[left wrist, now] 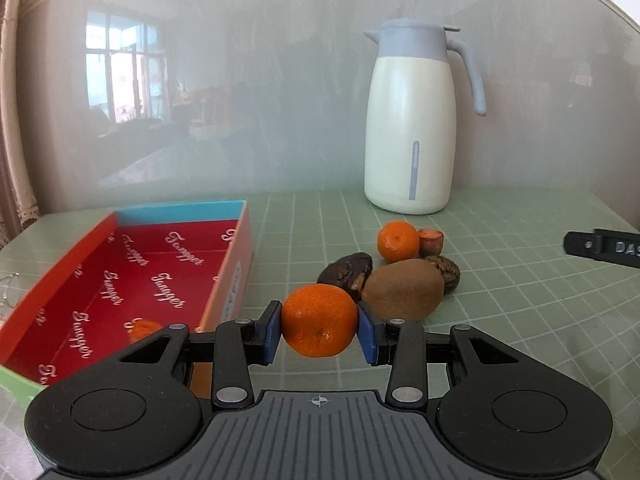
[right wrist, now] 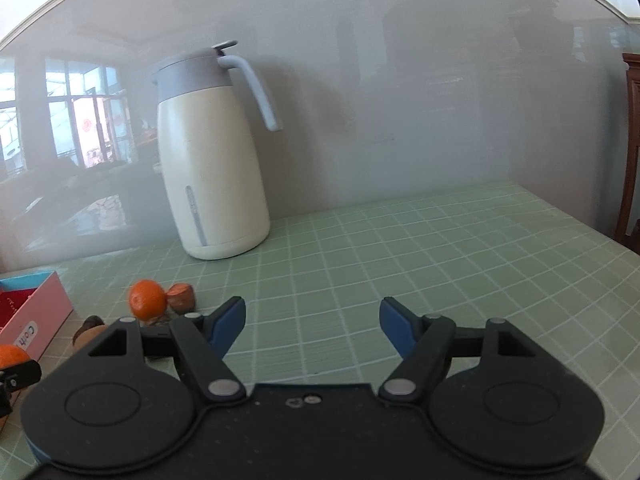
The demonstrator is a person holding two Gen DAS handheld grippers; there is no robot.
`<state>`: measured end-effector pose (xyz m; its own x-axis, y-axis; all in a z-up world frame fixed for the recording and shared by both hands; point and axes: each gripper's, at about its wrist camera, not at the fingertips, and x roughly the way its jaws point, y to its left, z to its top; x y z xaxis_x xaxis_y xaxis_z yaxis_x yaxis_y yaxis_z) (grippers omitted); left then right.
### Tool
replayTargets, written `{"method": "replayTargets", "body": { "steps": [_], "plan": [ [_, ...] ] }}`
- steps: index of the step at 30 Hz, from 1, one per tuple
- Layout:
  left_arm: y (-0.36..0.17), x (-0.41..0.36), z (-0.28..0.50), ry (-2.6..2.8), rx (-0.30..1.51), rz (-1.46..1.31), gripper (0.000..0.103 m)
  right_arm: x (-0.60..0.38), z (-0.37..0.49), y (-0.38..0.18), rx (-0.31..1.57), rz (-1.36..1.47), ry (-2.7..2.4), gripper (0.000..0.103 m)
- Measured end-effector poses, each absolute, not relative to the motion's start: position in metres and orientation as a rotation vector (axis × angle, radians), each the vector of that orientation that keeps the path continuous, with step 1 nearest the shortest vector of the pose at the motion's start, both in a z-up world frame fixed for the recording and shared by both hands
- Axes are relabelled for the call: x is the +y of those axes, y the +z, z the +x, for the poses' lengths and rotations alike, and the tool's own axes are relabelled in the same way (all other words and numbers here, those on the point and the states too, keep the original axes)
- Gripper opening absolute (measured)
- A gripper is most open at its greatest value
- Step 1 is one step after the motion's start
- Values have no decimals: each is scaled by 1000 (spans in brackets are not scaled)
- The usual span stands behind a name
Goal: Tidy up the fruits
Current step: 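Carry the mandarin with the left gripper into the red box and release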
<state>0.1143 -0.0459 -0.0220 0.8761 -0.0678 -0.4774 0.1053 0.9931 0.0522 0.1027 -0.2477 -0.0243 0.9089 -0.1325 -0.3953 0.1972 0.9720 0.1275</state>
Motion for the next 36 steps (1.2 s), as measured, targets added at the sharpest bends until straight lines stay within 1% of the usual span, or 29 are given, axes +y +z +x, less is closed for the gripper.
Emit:
{"method": "replayTargets", "body": {
  "steps": [19, 36],
  "plan": [
    [-4, 11, 86, 31, 435, 66, 40, -200, 110, -29, 421, 153, -94, 74],
    [-6, 82, 92, 189, 441, -5, 40, -171, 114, -31, 427, 133, -47, 74]
  ]
}}
